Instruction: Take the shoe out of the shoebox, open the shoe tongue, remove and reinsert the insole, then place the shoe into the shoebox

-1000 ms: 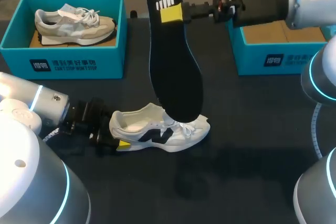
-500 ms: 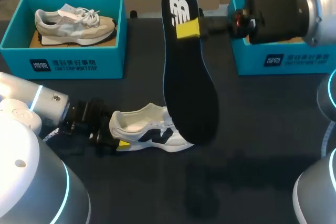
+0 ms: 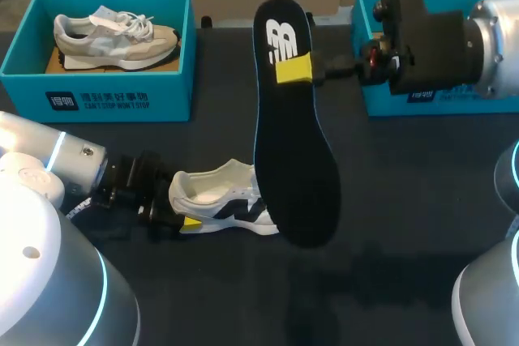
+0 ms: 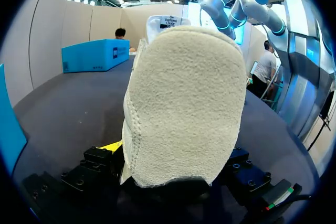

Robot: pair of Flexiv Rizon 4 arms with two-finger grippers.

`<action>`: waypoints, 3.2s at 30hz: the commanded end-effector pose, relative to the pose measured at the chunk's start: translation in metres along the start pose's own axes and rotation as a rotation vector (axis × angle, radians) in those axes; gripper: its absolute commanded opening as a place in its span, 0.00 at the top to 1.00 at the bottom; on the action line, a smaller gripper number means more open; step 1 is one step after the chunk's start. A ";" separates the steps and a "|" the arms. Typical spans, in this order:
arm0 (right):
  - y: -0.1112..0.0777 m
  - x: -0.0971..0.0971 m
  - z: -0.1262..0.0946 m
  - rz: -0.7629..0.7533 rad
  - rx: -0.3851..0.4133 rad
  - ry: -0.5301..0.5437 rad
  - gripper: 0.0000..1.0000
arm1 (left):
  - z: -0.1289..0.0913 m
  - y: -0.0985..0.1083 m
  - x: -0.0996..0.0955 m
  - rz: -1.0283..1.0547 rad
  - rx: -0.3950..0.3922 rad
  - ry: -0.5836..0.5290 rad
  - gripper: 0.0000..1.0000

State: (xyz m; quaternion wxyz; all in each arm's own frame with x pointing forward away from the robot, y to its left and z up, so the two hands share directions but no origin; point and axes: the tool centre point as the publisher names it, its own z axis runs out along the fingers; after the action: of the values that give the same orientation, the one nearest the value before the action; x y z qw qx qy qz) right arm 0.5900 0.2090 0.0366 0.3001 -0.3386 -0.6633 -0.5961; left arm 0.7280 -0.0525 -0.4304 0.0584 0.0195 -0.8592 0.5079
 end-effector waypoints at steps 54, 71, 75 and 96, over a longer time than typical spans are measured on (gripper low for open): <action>-0.005 0.002 0.003 0.001 -0.012 -0.002 1.00 | -0.025 0.008 0.001 0.030 -0.168 -0.064 0.00; -0.005 0.002 0.003 0.001 -0.012 -0.002 1.00 | -0.030 0.008 -0.005 0.069 -0.096 -0.043 0.00; -0.005 0.002 0.003 0.001 -0.012 -0.002 1.00 | -0.032 0.006 -0.006 0.037 -0.103 -0.052 0.00; -0.005 0.002 0.003 0.001 -0.012 -0.002 1.00 | -0.045 -0.010 -0.001 0.058 -0.138 -0.058 0.00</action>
State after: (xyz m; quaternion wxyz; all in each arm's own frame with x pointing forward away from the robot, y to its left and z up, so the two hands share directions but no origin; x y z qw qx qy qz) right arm 0.5887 0.2078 0.0342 0.2996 -0.3386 -0.6620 -0.5978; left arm 0.7362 -0.0197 -0.4056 0.0210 0.0047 -0.8920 0.4515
